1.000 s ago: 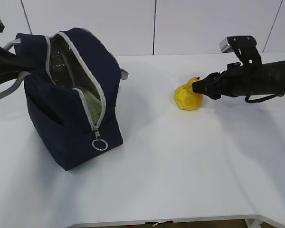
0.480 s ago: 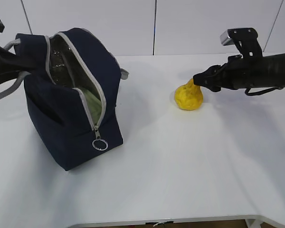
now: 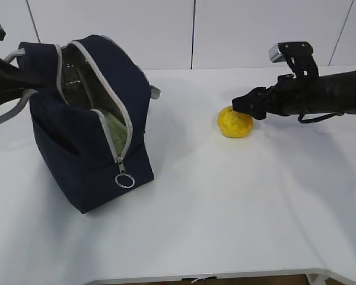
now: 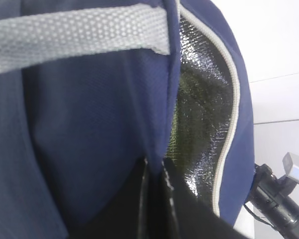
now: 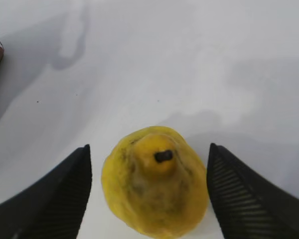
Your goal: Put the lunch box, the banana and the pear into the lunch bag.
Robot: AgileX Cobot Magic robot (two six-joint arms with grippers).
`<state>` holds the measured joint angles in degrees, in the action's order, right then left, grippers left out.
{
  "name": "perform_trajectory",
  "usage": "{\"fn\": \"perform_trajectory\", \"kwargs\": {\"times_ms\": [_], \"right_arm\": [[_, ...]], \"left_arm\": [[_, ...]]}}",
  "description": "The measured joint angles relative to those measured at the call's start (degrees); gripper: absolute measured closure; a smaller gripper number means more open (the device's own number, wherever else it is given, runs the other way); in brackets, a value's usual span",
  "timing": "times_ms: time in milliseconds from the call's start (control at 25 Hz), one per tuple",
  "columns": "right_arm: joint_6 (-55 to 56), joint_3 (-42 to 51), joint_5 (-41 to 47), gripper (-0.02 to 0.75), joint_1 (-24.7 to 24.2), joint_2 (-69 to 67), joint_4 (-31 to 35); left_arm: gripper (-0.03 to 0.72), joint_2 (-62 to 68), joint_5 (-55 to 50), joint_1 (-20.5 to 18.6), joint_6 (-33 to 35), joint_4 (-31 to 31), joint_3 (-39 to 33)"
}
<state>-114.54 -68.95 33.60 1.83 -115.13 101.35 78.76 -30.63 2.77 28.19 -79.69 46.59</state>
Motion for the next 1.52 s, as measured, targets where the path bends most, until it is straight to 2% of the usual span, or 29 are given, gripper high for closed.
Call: {"fn": "perform_trajectory", "kwargs": {"times_ms": [920,1280,1520], "right_arm": [[1.2,-3.8,0.9,0.153,0.0,-3.8,0.0],[1.2,-3.8,1.0,0.227,0.0,-3.8,0.0],[1.2,-3.8,1.0,0.238,0.0,-3.8,0.0]], "left_arm": [[0.701,0.0,0.6,0.0,0.3,0.0,0.0],[0.701,0.0,0.6,0.0,0.4,0.0,0.0],[0.701,0.0,0.7,0.0,0.4,0.0,0.0]]}}
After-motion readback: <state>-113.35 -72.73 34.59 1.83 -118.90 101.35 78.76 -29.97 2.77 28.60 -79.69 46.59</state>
